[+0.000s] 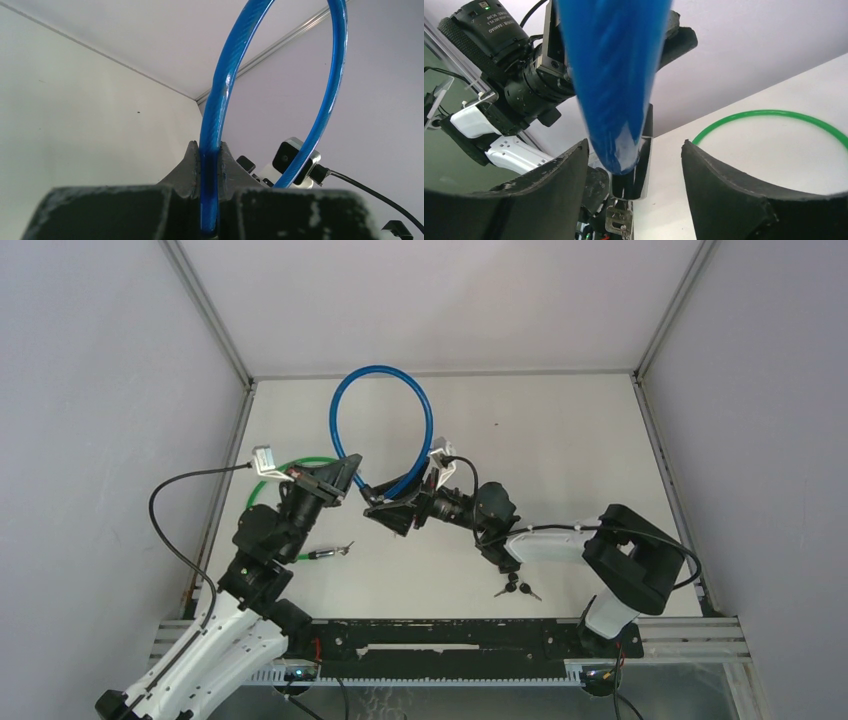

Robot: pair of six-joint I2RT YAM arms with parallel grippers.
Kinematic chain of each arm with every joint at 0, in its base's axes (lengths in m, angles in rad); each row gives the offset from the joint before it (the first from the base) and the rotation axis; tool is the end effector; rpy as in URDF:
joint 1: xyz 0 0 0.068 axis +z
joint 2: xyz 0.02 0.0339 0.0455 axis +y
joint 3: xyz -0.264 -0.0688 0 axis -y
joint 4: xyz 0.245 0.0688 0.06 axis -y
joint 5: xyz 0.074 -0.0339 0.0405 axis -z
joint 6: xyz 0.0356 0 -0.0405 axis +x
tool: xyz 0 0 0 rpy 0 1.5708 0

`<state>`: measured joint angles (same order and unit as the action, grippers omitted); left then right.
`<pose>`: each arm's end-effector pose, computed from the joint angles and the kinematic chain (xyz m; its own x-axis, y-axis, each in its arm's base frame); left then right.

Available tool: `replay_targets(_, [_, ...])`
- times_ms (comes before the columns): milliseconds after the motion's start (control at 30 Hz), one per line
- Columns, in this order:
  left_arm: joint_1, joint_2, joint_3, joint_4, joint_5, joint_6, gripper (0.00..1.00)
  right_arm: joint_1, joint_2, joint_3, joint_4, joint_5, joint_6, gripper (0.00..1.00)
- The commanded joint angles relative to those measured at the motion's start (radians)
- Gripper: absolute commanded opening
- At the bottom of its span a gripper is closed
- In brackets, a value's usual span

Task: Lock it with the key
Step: Lock the lock.

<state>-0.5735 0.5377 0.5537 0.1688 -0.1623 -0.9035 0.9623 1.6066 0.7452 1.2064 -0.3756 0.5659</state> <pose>0.1245 -0.0736 0.3327 -0.2203 -0.7805 -0.5850 0.3700 0.4880 -0.7905 0.1810 0.2826 0.2667 -0.3519 0.3675 -0.8609 -0.9145 0.0610 0.3999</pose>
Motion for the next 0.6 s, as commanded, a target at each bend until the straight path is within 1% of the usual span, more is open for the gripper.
replay_targets(0, [0.002,-0.027,-0.003,0.092,-0.022,-0.037,0.0,-0.008,-0.066,-0.042,0.014,0.023,0.028,0.8])
replay_targets(67, [0.002,-0.026,-0.004,0.094,-0.026,-0.04,0.0,-0.013,-0.101,-0.067,0.011,0.031,0.029,0.86])
replay_targets(133, [0.002,-0.022,-0.006,0.105,-0.027,-0.047,0.0,-0.016,-0.145,-0.097,-0.017,0.026,0.026,0.89])
replay_targets(233, [0.002,-0.017,-0.008,0.12,-0.026,-0.05,0.0,-0.014,-0.204,-0.14,-0.066,0.029,0.026,0.9])
replay_targets(333, [0.002,-0.007,-0.009,0.133,-0.024,-0.054,0.0,-0.013,-0.256,-0.188,-0.076,0.052,0.034,0.88])
replay_targets(433, [0.001,0.003,-0.014,0.156,-0.014,-0.066,0.0,-0.021,-0.287,-0.21,-0.098,0.068,0.06,0.82])
replay_targets(500, [0.002,0.012,-0.012,0.166,-0.006,-0.073,0.0,-0.03,-0.272,-0.207,-0.065,0.026,0.084,0.72])
replay_targets(567, [0.003,0.016,-0.007,0.171,0.004,-0.075,0.0,-0.042,-0.238,-0.193,-0.022,-0.025,0.13,0.66])
